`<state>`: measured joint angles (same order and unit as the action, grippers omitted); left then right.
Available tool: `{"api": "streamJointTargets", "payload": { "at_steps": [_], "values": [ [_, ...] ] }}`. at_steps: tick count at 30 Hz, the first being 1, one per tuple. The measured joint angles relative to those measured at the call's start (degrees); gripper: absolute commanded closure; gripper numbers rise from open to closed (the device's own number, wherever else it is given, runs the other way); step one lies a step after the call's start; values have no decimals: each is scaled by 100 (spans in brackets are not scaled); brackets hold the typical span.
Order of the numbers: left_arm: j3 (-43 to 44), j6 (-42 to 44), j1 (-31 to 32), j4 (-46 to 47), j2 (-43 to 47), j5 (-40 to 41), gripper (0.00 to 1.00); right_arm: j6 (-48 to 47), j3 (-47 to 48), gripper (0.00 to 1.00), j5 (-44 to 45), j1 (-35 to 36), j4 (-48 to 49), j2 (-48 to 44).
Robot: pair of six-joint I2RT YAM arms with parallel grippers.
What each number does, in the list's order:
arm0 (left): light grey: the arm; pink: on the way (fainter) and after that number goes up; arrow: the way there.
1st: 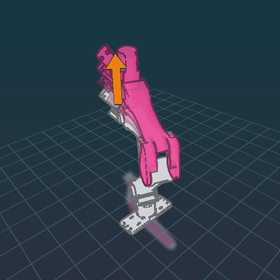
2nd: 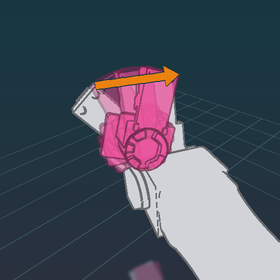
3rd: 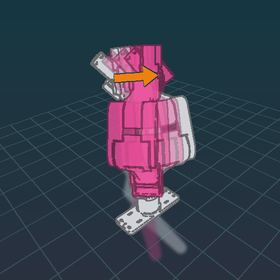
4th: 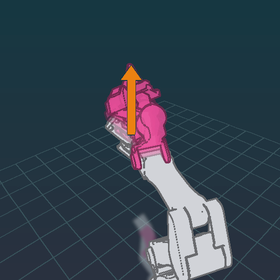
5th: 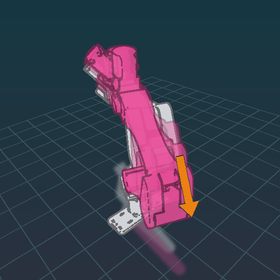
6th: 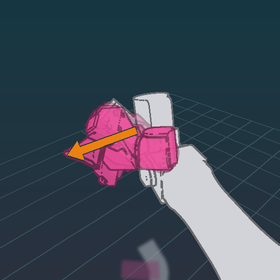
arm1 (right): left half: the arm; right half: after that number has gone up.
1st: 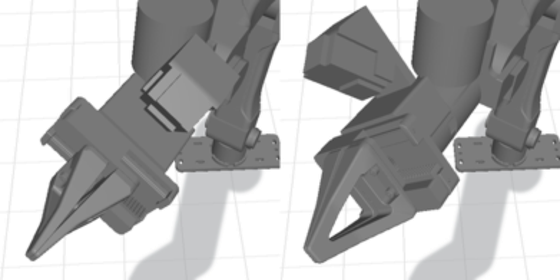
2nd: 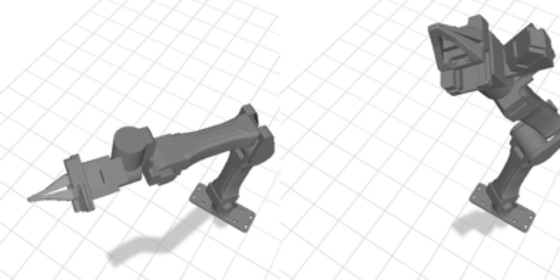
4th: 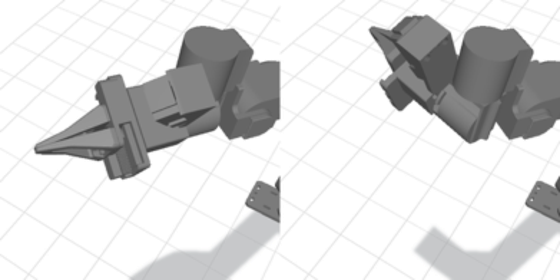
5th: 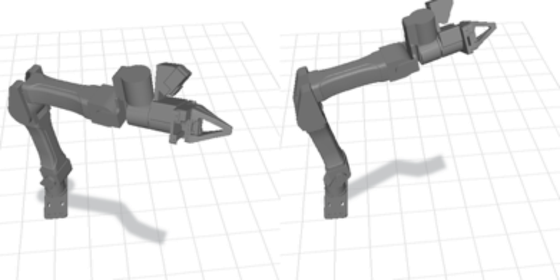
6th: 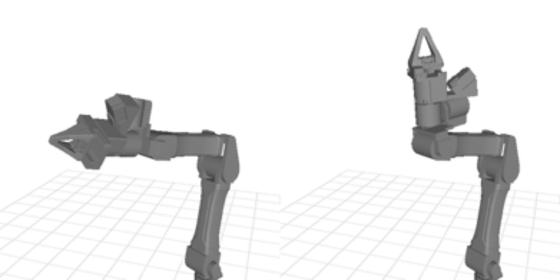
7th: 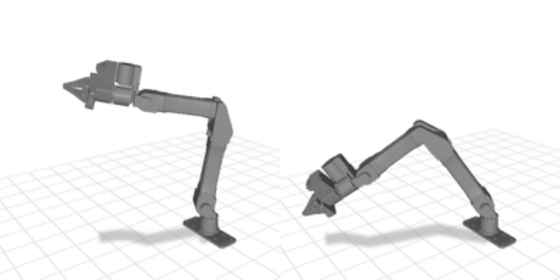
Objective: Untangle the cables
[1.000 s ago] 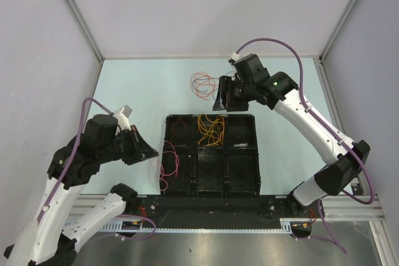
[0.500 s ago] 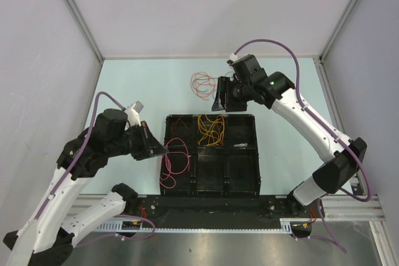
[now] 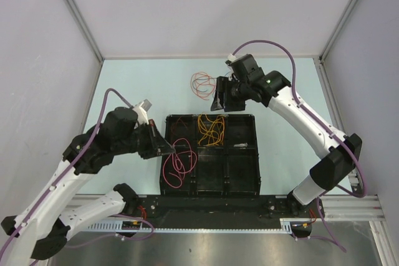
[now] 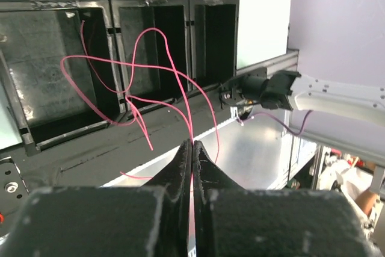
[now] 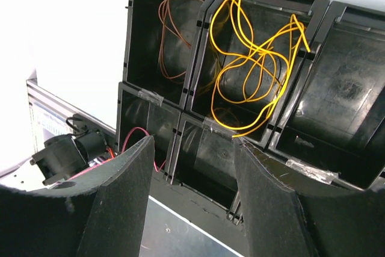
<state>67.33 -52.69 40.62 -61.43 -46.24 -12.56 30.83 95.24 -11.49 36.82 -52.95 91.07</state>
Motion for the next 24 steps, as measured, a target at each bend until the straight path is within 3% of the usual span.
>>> {"api": "streamJointTargets", "payload": {
  "at_steps": [4,7,8,11,24],
  "values": [
    [-15,-103,26,-127,13,269,98,0,-133,40,-35,-63,92,-52],
    [-133,-153,28,-225,17,439,73,0,-234,40,-63,-98,105,-105],
    [-186,-168,31,-238,17,472,54,0,-262,40,-68,-107,105,-127],
    [-304,-249,33,-352,11,610,36,-2,-275,40,-101,-136,111,-151],
    [105,-210,39,-568,-612,1082,33,-50,-127,40,-186,-170,190,0]
  ]
}}
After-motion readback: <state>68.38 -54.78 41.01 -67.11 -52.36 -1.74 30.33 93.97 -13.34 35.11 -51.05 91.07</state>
